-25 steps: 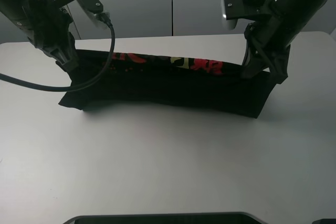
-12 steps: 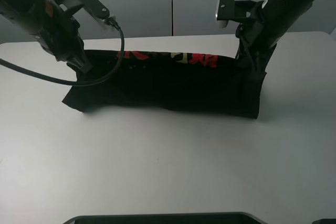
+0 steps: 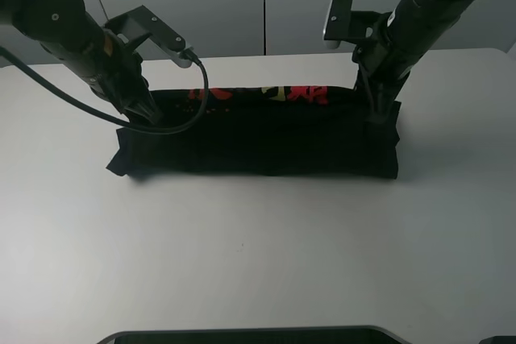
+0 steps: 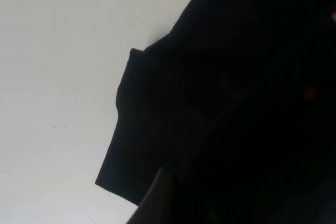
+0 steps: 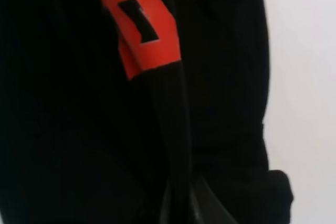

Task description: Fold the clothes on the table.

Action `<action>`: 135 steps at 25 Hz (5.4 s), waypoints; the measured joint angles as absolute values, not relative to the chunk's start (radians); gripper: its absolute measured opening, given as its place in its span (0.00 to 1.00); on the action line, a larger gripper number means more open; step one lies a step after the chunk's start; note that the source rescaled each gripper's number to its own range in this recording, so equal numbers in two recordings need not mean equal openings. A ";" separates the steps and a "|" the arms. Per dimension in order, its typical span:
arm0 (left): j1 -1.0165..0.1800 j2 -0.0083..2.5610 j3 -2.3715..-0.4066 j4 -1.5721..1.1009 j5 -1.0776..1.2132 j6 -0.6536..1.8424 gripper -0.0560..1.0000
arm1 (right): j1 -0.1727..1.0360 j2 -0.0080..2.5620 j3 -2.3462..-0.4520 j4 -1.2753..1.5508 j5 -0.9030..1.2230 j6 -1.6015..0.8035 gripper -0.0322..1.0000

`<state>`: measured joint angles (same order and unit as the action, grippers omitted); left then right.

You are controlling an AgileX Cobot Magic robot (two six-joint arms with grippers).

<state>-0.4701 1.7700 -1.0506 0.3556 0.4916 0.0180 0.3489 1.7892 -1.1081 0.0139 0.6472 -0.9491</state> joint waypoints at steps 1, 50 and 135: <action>-0.470 1.772 -1.051 0.359 0.485 0.014 0.13 | 0.349 1.796 -1.108 0.008 0.632 -0.942 0.03; -0.300 1.958 -1.181 0.107 0.750 -0.255 1.00 | 0.349 1.877 -1.334 -0.012 0.961 -0.076 1.00; -0.238 2.080 -1.198 -0.029 0.702 -0.155 0.99 | 0.269 2.141 -1.338 -0.042 0.860 0.071 1.00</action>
